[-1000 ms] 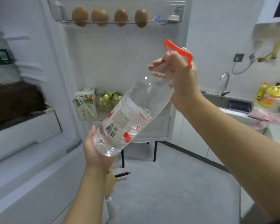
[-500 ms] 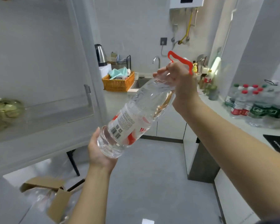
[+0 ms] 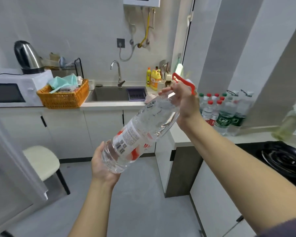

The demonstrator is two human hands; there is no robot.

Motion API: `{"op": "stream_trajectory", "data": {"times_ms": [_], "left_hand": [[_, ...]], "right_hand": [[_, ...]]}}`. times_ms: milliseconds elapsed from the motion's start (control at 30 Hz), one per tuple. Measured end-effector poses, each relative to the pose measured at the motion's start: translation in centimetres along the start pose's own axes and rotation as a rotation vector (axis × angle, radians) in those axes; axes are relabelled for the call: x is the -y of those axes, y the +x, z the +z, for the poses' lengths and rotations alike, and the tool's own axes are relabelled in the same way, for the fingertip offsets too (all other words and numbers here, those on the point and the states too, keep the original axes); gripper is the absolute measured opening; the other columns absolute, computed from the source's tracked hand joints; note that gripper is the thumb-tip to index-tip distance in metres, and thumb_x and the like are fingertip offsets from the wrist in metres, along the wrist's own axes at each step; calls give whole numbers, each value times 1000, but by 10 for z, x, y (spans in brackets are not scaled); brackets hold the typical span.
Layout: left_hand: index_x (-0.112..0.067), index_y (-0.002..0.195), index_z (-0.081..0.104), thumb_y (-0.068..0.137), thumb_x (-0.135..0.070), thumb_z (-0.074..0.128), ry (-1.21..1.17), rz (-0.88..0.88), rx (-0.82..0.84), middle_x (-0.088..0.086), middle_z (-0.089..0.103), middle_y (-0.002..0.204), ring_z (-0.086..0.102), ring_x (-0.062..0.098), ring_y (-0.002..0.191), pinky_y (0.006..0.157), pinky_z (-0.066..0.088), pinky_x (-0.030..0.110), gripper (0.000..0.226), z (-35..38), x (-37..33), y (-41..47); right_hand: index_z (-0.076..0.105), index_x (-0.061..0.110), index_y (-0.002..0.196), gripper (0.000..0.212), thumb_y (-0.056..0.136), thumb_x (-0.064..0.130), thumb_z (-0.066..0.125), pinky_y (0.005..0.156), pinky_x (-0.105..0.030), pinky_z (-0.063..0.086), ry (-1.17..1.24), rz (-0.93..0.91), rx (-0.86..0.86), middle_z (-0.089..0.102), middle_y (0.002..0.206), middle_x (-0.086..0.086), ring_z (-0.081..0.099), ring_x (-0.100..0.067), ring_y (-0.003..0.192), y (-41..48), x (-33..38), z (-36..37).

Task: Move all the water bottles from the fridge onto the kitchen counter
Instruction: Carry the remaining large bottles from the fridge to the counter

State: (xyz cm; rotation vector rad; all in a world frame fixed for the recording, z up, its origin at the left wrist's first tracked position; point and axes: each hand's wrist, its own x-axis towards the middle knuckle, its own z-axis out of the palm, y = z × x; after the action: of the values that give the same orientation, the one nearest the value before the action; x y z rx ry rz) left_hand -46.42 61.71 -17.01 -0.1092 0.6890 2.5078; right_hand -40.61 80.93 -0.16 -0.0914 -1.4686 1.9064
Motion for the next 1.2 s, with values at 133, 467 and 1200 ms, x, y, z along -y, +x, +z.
{"op": "stream_trajectory", "data": {"times_ms": [133,467,1200], "left_hand": [[-10,144,44,97,-39,40,22,-92,-12,16,55,138,54,34,126,109,36,52,56,13,18,42],[-12,137,49,93,-36,43,53,-170,-9,16,49,143,49,35,130,112,30,54,51,58,75,125],[1,127,56,105,-26,28,272,-378,-143,25,59,128,56,37,120,99,45,47,45,169,278,276]], "right_hand": [[57,5,100,9,93,3,51,59,-27,54,-26,17,-62,68,69,-9,69,-22,68,34,-17,-25],[61,-4,104,18,92,8,57,67,-28,56,-29,79,-190,72,74,-10,71,-22,72,114,-42,-107],[70,0,73,15,84,-1,61,56,-20,50,-274,65,-294,71,66,-5,66,-15,64,277,-56,-304]]}}
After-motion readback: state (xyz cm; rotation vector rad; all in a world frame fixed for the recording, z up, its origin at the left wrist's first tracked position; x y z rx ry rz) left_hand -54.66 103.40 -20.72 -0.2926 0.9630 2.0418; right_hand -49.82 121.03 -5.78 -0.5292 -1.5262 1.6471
